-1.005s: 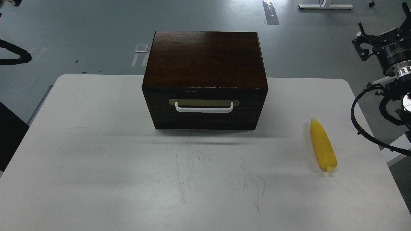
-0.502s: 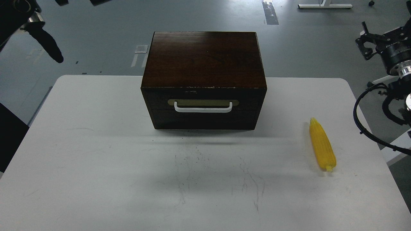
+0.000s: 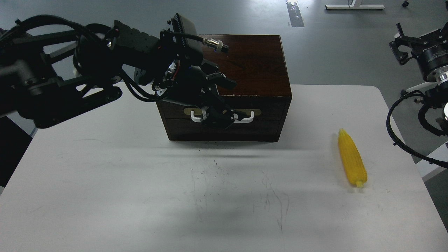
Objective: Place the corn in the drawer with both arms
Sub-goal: 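Reach the left hand down to the white drawer handle, then grip the drawer handle with the left hand and pull it toward the robot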
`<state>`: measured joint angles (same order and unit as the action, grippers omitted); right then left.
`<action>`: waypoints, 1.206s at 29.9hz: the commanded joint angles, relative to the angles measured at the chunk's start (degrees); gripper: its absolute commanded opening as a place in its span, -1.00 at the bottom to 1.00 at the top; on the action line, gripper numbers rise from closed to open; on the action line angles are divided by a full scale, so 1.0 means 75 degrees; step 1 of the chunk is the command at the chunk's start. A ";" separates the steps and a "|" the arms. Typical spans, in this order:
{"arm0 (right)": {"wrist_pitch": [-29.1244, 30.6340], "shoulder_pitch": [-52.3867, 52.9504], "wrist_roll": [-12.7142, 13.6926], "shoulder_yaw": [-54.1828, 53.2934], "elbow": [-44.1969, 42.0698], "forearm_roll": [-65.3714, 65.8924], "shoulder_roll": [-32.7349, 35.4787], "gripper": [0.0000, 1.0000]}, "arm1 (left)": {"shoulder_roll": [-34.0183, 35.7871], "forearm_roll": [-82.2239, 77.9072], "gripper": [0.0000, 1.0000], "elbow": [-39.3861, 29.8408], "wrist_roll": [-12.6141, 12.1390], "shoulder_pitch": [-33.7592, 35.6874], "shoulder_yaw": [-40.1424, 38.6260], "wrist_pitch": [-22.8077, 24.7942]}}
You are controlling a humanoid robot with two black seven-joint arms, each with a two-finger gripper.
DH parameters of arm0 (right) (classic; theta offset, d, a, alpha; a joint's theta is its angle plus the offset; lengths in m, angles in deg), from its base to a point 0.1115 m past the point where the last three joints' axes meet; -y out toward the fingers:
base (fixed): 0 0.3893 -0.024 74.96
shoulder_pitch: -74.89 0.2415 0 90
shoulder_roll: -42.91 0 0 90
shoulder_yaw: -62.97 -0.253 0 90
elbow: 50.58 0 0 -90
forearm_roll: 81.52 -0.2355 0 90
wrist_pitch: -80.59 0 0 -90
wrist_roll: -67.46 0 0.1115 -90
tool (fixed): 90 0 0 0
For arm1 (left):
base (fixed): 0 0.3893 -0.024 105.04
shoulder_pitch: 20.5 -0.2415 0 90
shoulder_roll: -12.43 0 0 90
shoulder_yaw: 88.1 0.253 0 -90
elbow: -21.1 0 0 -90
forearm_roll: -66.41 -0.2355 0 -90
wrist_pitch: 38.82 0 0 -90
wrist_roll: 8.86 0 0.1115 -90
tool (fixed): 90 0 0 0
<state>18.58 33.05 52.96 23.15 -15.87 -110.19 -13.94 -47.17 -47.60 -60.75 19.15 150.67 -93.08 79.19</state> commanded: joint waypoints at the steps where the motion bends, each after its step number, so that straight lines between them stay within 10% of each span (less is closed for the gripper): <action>1: 0.0000 -0.0034 -0.0012 0.0012 -0.0011 0.0003 0.0010 1.00 | -0.0513 -0.0723 0.70 0.0061 -0.0002 0.0601 0.1188 0.0000; 30: 0.0000 0.0001 -0.0024 -0.0023 0.0001 -0.0009 0.0010 1.00 | -0.1241 -0.1123 0.55 0.1479 -0.0002 0.0872 0.2727 -0.0382; 36: 0.0000 0.0001 -0.0024 -0.0023 -0.0011 -0.0009 0.0022 1.00 | -0.1252 -0.1123 0.24 0.1479 -0.0002 0.0907 0.2902 -0.0382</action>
<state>18.60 33.06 52.77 22.95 -15.94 -110.20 -13.86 -56.48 -56.03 -49.64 19.13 157.38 -71.98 76.32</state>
